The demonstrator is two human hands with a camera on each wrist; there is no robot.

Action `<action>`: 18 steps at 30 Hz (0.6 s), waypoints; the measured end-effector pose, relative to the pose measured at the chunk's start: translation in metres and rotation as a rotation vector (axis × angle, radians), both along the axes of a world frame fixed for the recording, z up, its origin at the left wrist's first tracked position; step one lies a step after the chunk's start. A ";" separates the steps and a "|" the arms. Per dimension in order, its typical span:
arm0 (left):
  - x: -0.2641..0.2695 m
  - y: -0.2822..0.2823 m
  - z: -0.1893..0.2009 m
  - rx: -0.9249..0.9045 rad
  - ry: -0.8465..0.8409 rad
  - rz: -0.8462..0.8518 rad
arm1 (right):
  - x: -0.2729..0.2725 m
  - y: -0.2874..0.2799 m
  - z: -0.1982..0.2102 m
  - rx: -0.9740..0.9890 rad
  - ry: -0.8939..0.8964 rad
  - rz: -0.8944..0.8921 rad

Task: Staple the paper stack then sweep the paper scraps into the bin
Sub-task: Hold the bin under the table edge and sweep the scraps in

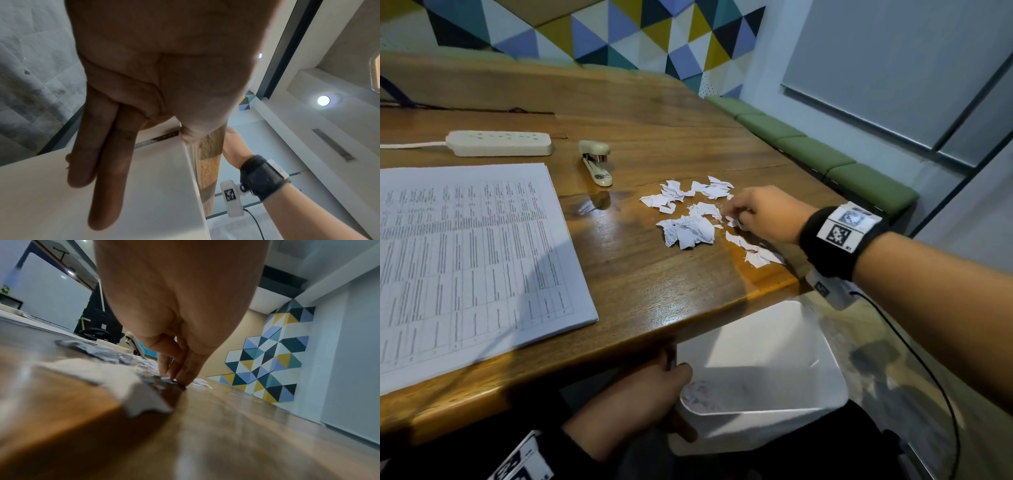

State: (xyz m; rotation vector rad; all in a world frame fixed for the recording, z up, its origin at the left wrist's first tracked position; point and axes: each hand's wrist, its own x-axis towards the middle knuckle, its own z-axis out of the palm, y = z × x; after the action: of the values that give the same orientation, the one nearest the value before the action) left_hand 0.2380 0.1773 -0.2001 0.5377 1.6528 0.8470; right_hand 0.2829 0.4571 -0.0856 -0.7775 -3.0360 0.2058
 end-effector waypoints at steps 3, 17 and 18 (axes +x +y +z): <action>-0.001 -0.002 0.001 0.017 -0.016 0.009 | 0.024 -0.015 -0.005 -0.020 0.017 0.017; 0.004 -0.004 0.004 0.005 -0.049 0.091 | 0.042 -0.034 -0.007 0.001 -0.031 0.074; 0.005 -0.004 0.003 0.014 -0.051 0.095 | 0.048 -0.041 -0.008 0.001 -0.031 0.085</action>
State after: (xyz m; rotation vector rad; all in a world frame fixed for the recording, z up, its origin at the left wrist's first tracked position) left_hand 0.2426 0.1730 -0.1968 0.4466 1.6376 0.9345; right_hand 0.3313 0.4164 -0.0937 -0.6580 -3.1008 0.1948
